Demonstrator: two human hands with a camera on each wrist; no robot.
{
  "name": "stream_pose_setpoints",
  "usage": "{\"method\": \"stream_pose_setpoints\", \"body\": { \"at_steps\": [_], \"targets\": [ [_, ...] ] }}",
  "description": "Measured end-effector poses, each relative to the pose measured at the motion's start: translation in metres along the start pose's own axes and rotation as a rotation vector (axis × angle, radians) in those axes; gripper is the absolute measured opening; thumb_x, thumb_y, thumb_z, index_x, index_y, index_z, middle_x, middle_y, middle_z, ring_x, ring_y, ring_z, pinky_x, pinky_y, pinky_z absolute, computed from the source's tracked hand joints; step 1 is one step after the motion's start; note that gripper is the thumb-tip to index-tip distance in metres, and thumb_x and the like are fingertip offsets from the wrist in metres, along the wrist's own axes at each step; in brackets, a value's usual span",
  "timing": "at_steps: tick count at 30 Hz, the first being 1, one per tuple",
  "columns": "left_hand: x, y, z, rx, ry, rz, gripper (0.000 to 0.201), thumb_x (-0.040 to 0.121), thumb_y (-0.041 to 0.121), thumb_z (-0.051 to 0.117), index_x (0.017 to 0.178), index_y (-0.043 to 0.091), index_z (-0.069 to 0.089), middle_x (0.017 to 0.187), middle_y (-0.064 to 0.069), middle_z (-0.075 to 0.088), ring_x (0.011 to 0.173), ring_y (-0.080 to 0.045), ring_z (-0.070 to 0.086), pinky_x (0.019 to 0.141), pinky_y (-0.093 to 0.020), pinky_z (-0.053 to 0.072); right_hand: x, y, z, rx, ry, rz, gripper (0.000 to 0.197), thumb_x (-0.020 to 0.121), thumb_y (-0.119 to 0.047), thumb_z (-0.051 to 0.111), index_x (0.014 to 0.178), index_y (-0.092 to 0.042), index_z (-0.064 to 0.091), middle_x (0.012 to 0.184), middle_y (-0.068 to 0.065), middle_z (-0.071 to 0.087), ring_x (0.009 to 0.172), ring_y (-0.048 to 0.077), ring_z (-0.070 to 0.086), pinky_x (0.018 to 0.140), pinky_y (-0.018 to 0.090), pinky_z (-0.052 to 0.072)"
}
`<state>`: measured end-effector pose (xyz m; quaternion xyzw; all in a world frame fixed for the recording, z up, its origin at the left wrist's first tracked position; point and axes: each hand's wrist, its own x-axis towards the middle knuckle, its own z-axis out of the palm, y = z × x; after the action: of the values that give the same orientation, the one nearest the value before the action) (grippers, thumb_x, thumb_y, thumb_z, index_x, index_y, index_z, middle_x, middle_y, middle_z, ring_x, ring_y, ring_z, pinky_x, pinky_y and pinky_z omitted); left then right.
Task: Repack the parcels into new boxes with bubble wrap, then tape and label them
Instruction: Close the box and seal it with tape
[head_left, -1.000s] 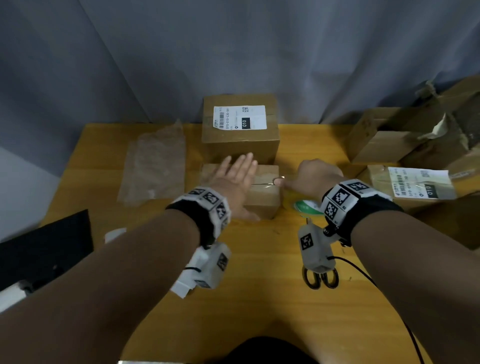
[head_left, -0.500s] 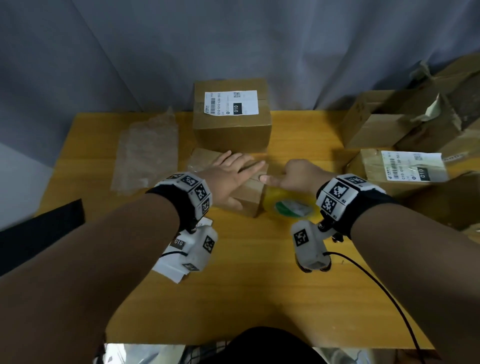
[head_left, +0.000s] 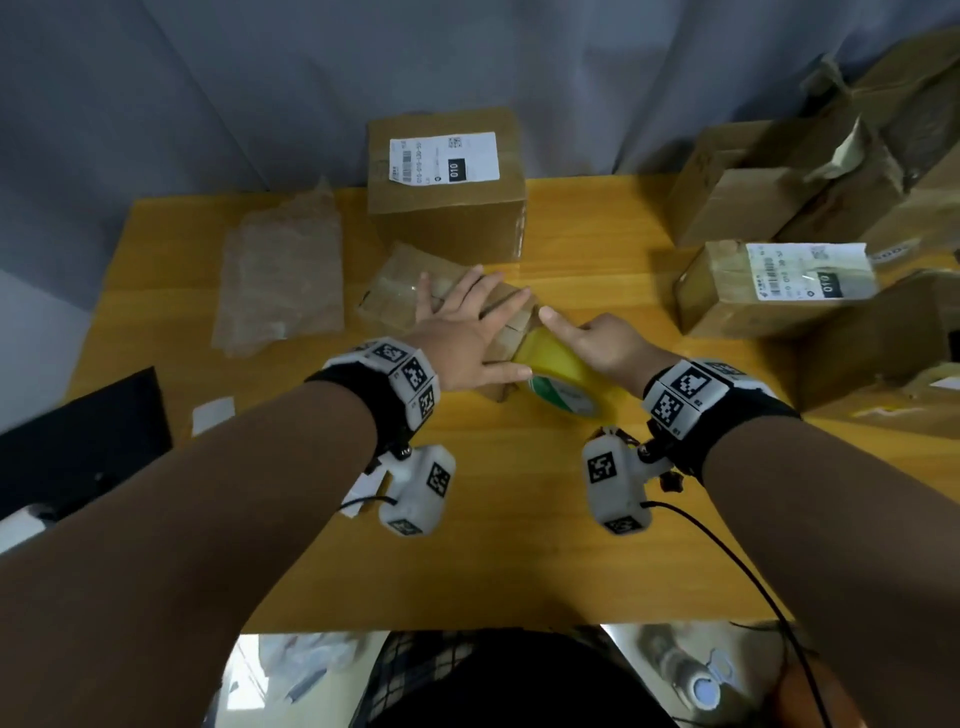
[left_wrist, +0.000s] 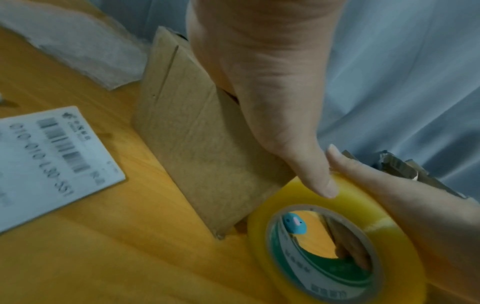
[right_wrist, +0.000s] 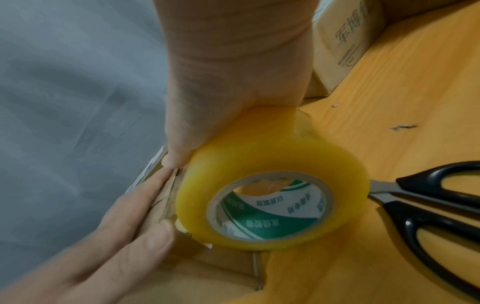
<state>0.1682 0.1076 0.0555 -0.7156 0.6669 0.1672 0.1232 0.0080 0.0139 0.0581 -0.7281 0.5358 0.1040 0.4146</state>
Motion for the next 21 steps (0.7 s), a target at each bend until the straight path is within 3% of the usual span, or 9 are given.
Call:
{"method": "stream_pose_setpoints", "body": {
  "at_steps": [5,7,8,9,10,13,15,17,21],
  "targets": [
    [0.006,-0.012,-0.007,0.058,0.007,0.192,0.080,0.085,0.065,0.045,0.147,0.045,-0.003,0.158,-0.003,-0.017,0.145,-0.025,-0.017,0.111,-0.062,-0.010,-0.014,-0.005,0.010,0.053,-0.084,0.029,0.062,0.085,-0.074,0.033,0.064,-0.017,0.041,0.062,0.003,0.041,0.055,0.016,0.037,0.051,0.028,0.027],
    [0.004,-0.010,-0.007,0.048,-0.007,0.195,0.076,0.087,0.062,0.044,0.146,0.047,-0.001,0.156,-0.010,-0.023,0.143,-0.030,-0.020,0.113,-0.057,-0.010,-0.019,-0.003,0.013,0.110,-0.154,0.022,0.066,0.085,-0.073,0.037,0.093,-0.011,0.057,0.091,0.008,0.055,0.076,0.021,0.053,0.065,0.028,0.039],
    [0.001,-0.007,-0.007,0.013,-0.020,0.154,0.073,0.088,0.064,0.040,0.146,0.049,-0.001,0.154,-0.013,-0.027,0.142,-0.033,-0.022,0.113,-0.054,-0.011,-0.023,0.001,0.013,0.165,-0.179,0.021,0.065,0.088,-0.067,0.043,0.114,-0.009,0.057,0.111,0.010,0.056,0.095,0.024,0.056,0.078,0.030,0.043],
    [-0.002,-0.002,-0.007,-0.051,-0.034,0.092,0.069,0.088,0.066,0.033,0.145,0.050,-0.001,0.152,-0.015,-0.030,0.141,-0.035,-0.025,0.113,-0.052,-0.013,-0.026,0.006,0.012,0.222,-0.204,0.020,0.059,0.089,-0.058,0.050,0.123,-0.010,0.055,0.122,0.009,0.056,0.107,0.026,0.055,0.089,0.034,0.044],
    [-0.005,0.003,-0.007,-0.141,-0.042,0.023,0.065,0.089,0.067,0.025,0.146,0.049,-0.002,0.152,-0.014,-0.031,0.140,-0.035,-0.028,0.113,-0.049,-0.015,-0.029,0.013,0.012,0.294,-0.222,0.011,0.047,0.089,-0.048,0.056,0.120,-0.012,0.059,0.123,0.010,0.059,0.108,0.028,0.056,0.095,0.038,0.045],
    [0.000,0.016,-0.008,-0.310,-0.014,-0.142,0.070,0.093,0.063,0.013,0.151,0.029,-0.008,0.154,-0.012,-0.026,0.142,-0.029,-0.025,0.114,-0.045,-0.014,-0.039,0.024,0.009,0.503,-0.199,0.033,0.018,0.088,-0.027,0.060,0.100,-0.014,0.065,0.112,0.019,0.067,0.094,0.033,0.064,0.090,0.043,0.050],
    [0.007,0.020,-0.007,-0.240,-0.002,-0.204,0.079,0.093,0.064,0.015,0.150,0.016,-0.012,0.155,-0.013,-0.024,0.143,-0.027,-0.021,0.116,-0.043,-0.011,-0.040,0.023,0.009,0.501,-0.160,0.027,0.024,0.089,-0.028,0.061,0.109,-0.013,0.064,0.118,0.013,0.064,0.100,0.029,0.061,0.094,0.042,0.047],
    [0.011,0.019,-0.004,-0.176,0.007,-0.211,0.082,0.093,0.064,0.017,0.150,0.012,-0.014,0.155,-0.013,-0.023,0.144,-0.027,-0.019,0.117,-0.043,-0.009,-0.042,0.015,0.007,0.447,-0.169,0.029,0.038,0.091,-0.033,0.060,0.122,-0.012,0.058,0.119,0.005,0.058,0.106,0.024,0.055,0.096,0.037,0.043],
    [0.006,0.017,-0.002,-0.160,0.015,-0.177,0.081,0.094,0.062,0.019,0.149,0.013,-0.014,0.156,-0.012,-0.021,0.145,-0.026,-0.017,0.117,-0.041,-0.008,-0.050,0.008,-0.008,0.438,-0.256,0.106,0.035,0.093,-0.037,0.057,0.100,-0.004,0.062,0.094,0.016,0.068,0.084,0.029,0.064,0.082,0.035,0.053]
  ]
}}
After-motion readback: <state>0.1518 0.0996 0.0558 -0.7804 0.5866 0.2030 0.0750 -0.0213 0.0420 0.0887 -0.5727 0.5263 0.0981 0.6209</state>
